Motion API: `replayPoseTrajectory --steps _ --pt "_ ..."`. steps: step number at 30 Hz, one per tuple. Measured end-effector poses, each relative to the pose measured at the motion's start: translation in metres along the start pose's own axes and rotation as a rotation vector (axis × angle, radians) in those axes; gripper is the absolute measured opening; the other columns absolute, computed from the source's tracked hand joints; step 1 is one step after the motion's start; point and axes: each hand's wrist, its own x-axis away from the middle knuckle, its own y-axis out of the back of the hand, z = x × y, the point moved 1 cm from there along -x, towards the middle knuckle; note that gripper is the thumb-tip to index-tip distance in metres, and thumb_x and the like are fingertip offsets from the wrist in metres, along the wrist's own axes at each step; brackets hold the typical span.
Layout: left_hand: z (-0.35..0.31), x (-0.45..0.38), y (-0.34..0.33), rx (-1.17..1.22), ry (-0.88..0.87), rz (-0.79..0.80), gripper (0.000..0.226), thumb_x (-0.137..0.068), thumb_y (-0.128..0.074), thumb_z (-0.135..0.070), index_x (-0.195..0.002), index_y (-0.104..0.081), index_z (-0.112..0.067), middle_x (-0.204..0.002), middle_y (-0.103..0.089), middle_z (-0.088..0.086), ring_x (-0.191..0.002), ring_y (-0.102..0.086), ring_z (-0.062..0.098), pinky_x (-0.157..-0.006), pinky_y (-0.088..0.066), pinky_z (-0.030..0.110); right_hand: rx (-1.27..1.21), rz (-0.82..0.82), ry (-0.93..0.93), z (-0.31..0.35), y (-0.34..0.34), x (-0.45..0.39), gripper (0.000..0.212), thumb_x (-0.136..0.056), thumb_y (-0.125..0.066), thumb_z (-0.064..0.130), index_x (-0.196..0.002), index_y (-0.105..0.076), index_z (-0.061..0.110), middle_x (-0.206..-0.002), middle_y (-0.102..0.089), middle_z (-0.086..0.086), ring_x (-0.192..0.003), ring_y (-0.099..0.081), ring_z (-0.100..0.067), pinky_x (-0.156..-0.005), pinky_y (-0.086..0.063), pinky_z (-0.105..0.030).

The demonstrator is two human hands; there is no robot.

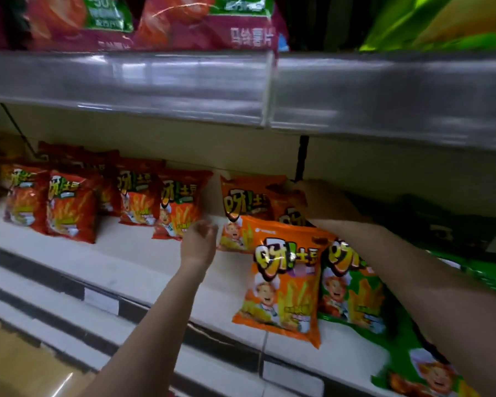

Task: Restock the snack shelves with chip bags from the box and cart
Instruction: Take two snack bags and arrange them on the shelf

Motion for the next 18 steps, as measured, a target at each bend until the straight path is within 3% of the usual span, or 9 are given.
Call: replayPoseTrajectory --steps 3,5,7,9,12,14,18 --pt "0.01 -0.019 -0.004 -0.058 -0.05 0.111 0.067 -0.085 -0.062 -0.053 -0.121 -0.056 0.003 -0.119 -0.06 0.027 -0.113 -0.056 0.04 -0.093 -0.046 0.047 0.095 0.032 -0.034 -0.001 -0.022 -0.027 0.04 -0.101 -0.048 0.018 -0.141 -0.048 0.012 -0.14 -0.052 -0.016 -0.127 -0.05 -0.031 -0.103 -0.041 -0.038" --pt "0.014 -0.024 -0.01 0.001 -0.032 0.209 0.084 -0.075 -0.064 -0.067 -0.13 -0.05 -0.004 -0.127 -0.059 0.015 -0.117 -0.056 0.029 -0.097 -0.047 0.043 0.13 0.071 -0.049 -0.007 -0.032 -0.037 0.042 -0.101 -0.045 0.012 -0.143 -0.044 0.011 -0.138 -0.053 -0.018 -0.124 -0.052 -0.033 -0.103 -0.043 -0.04" --pt "0.016 -0.028 -0.019 0.107 -0.009 0.3 0.061 -0.083 -0.069 -0.048 -0.13 -0.045 -0.017 -0.12 -0.058 -0.004 -0.106 -0.058 0.012 -0.088 -0.05 0.028 0.1 0.066 -0.054 -0.011 -0.037 -0.042 0.037 -0.102 -0.042 0.011 -0.139 -0.048 0.009 -0.133 -0.056 -0.018 -0.119 -0.055 -0.032 -0.099 -0.044 -0.036" --pt "0.017 -0.032 -0.03 0.191 -0.073 0.353 0.04 -0.086 -0.07 -0.032 -0.118 -0.048 -0.025 -0.113 -0.062 -0.007 -0.098 -0.063 0.006 -0.077 -0.052 0.018 0.071 0.014 -0.067 -0.013 -0.037 -0.045 0.03 -0.103 -0.043 0.013 -0.128 -0.057 0.005 -0.127 -0.06 -0.018 -0.114 -0.058 -0.032 -0.093 -0.044 -0.032" --pt "0.016 -0.042 -0.035 0.178 -0.149 0.318 0.028 -0.085 -0.072 -0.028 -0.108 -0.058 -0.02 -0.103 -0.068 -0.001 -0.101 -0.067 0.019 -0.078 -0.056 0.028 0.103 -0.045 -0.093 -0.014 -0.036 -0.051 0.028 -0.103 -0.043 0.01 -0.124 -0.061 0.006 -0.127 -0.061 -0.016 -0.112 -0.059 -0.032 -0.094 -0.048 -0.039" --pt "0.016 -0.051 -0.03 0.047 -0.186 0.269 0.027 -0.086 -0.071 -0.034 -0.104 -0.058 -0.019 -0.097 -0.066 -0.002 -0.095 -0.065 0.019 -0.079 -0.054 0.034 0.117 -0.08 -0.083 -0.01 -0.037 -0.054 0.027 -0.101 -0.042 0.006 -0.12 -0.062 0.006 -0.122 -0.063 -0.016 -0.108 -0.059 -0.031 -0.09 -0.048 -0.039" --pt "0.02 -0.071 -0.003 -0.073 -0.258 0.169 0.029 -0.088 -0.065 -0.041 -0.095 -0.056 -0.015 -0.084 -0.062 0.003 -0.07 -0.06 0.015 -0.056 -0.042 0.03 0.118 -0.165 -0.112 0.001 -0.036 -0.064 0.025 -0.101 -0.043 0.006 -0.121 -0.058 0.006 -0.118 -0.062 -0.017 -0.107 -0.059 -0.033 -0.086 -0.048 -0.038"
